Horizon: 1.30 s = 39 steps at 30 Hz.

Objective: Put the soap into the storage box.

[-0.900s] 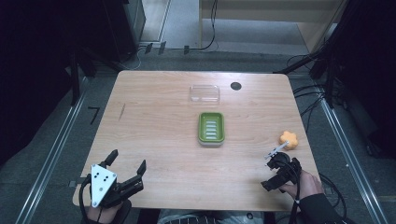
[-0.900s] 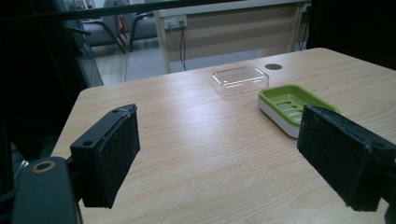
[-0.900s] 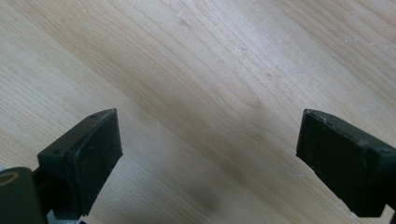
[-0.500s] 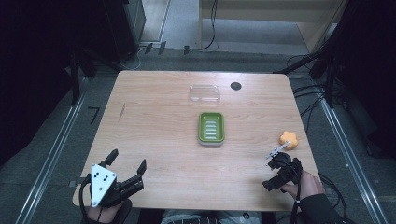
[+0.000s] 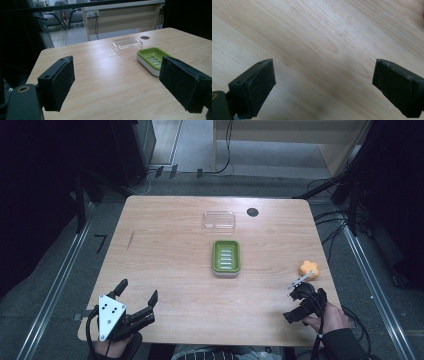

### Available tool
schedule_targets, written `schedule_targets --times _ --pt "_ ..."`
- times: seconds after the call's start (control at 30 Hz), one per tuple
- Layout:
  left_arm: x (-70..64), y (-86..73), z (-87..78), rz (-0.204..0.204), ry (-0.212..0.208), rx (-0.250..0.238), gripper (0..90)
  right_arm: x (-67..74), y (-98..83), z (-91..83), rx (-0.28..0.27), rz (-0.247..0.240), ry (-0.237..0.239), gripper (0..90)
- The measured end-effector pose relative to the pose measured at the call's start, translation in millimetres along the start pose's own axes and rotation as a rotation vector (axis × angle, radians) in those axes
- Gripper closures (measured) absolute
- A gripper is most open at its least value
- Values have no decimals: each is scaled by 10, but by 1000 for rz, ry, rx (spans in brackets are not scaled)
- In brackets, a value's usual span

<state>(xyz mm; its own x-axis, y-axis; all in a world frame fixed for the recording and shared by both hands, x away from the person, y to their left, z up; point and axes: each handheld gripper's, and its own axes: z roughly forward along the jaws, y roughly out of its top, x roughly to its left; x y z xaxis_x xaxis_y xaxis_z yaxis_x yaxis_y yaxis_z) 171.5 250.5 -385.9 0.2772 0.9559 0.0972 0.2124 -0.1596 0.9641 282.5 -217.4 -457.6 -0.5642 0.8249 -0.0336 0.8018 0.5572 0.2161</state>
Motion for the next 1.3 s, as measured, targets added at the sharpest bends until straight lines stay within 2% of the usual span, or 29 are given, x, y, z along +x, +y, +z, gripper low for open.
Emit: schedule_targets --times 0.3,0.37,0.43,0.53,0.83,0.97,1.17,1.3 --pt "-4 -3 -2 5 1 -3 137 -79 13 10 -1 25 -15 46" --pt "-7 -2 1 5 1 -1 137 -137 46 23 3 52 -30 46" --pt "-15 -3 2 9 0 -1 137 -159 51 30 3 54 -39 46" --pt "-9 -4 -9 8 3 -1 137 -244 69 47 7 94 -42 37" --pt "-14 -7 -21 17 6 2 137 -263 140 36 -1 103 -64 27" --pt "-4 -8 -30 7 11 -3 137 -346 140 20 -22 134 -66 27" --pt "-16 -1 -18 19 5 1 137 -517 117 30 -23 187 -65 27" --pt "-30 6 15 22 -3 0 137 -561 106 28 -18 206 -60 27"
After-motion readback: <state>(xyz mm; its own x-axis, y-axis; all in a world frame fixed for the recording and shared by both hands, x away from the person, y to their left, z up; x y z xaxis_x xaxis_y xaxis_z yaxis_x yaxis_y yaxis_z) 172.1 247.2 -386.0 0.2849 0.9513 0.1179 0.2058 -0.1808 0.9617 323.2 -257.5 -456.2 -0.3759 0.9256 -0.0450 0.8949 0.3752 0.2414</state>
